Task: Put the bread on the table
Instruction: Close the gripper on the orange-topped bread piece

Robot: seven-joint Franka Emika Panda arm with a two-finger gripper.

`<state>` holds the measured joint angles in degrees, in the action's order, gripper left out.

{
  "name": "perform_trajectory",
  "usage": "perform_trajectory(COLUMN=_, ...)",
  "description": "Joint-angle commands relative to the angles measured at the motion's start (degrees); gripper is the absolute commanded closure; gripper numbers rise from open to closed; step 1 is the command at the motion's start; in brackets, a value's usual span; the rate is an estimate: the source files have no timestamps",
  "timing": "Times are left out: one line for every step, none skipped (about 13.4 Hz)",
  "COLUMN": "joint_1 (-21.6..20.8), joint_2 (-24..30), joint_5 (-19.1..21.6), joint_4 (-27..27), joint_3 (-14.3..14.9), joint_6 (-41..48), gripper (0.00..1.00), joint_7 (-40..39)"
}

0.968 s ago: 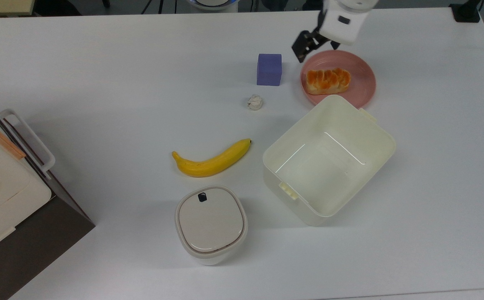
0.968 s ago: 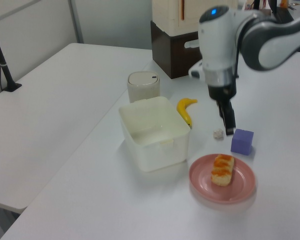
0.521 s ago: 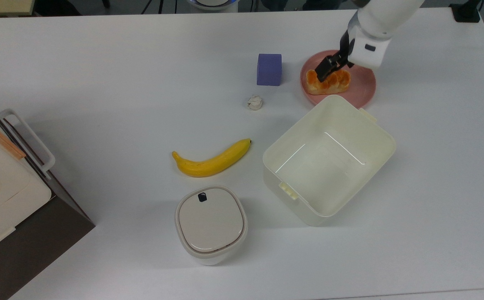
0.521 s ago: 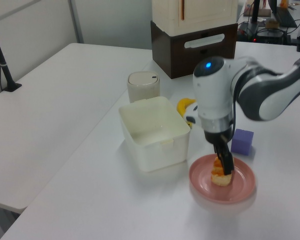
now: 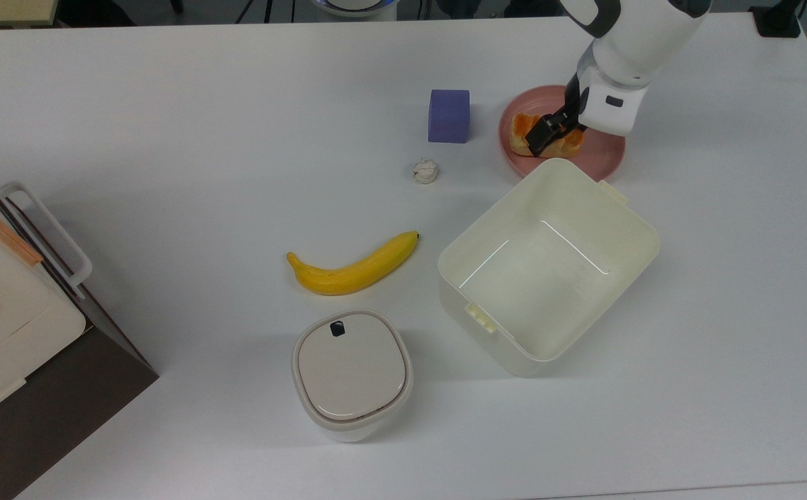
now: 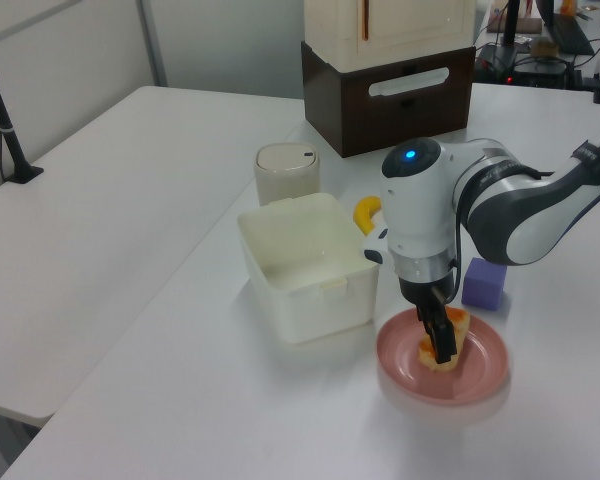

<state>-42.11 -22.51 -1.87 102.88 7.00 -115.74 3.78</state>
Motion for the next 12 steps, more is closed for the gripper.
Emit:
perform_trajectory(joint_1=-0.9, joint_2=-1.4, joint_5=-0.9, joint_4=0.0, joint_3=0.8, joint_6=-0.8, gripper=0.31, joint_7=-1.1)
perform_trajectory(joint_1=-0.9, joint_2=-1.3, joint_5=-0.9, joint_4=0.0, joint_3=0.8, joint_6=-0.5, gripper=0.40, joint_7=-1.1)
perform_trajectory(joint_1=-0.9, joint_2=-1.2, joint_5=-0.9, joint_4=0.0, joint_3=0.8, joint_6=-0.5, gripper=0.50, joint_7=-1.1)
perform_trajectory(joint_1=-0.9, joint_2=-1.1, joint_5=-0.9, joint_4=-0.3, joint_3=0.8, joint_6=-0.5, gripper=0.61, joint_7=-1.1)
perform_trajectory(joint_1=-0.6, joint_2=-1.1, joint_5=-0.8, joint_4=-1.6, joint_3=0.8, joint_6=-0.3, gripper=0.67, joint_7=-0.6)
perform_trajectory(joint_1=-0.3, joint_2=-1.0, joint_5=-0.6, joint_4=-2.1, joint_3=0.8, joint_6=-0.3, gripper=0.69, joint_7=-0.4)
perform_trajectory(joint_1=-0.1, joint_2=-0.8, joint_5=-0.5, joint_4=-2.8, joint_3=0.9, joint_6=-0.1, gripper=0.69, joint_7=-0.4)
perform_trajectory(joint_1=0.2, joint_2=-0.3, joint_5=-0.2, joint_4=-4.9, joint_3=1.3, joint_6=2.0, gripper=0.69, joint_7=-0.4)
perform_trajectory(joint_1=1.0, joint_2=-0.1, joint_5=-0.1, joint_4=-8.0, joint_3=1.5, joint_6=5.0, gripper=0.69, joint_7=-0.7)
perform_trajectory(joint_1=2.8, joint_2=-0.1, joint_5=0.3, joint_4=-11.2, joint_3=1.4, joint_6=8.0, gripper=0.69, joint_7=-1.0)
perform_trajectory(joint_1=4.7, joint_2=-0.1, joint_5=0.5, joint_4=-13.8, joint_3=1.2, joint_6=10.8, gripper=0.69, joint_7=-1.6)
perform_trajectory(joint_1=5.7, joint_2=0.1, joint_5=0.9, joint_4=-15.5, joint_3=1.2, joint_6=12.4, gripper=0.69, joint_7=-2.8)
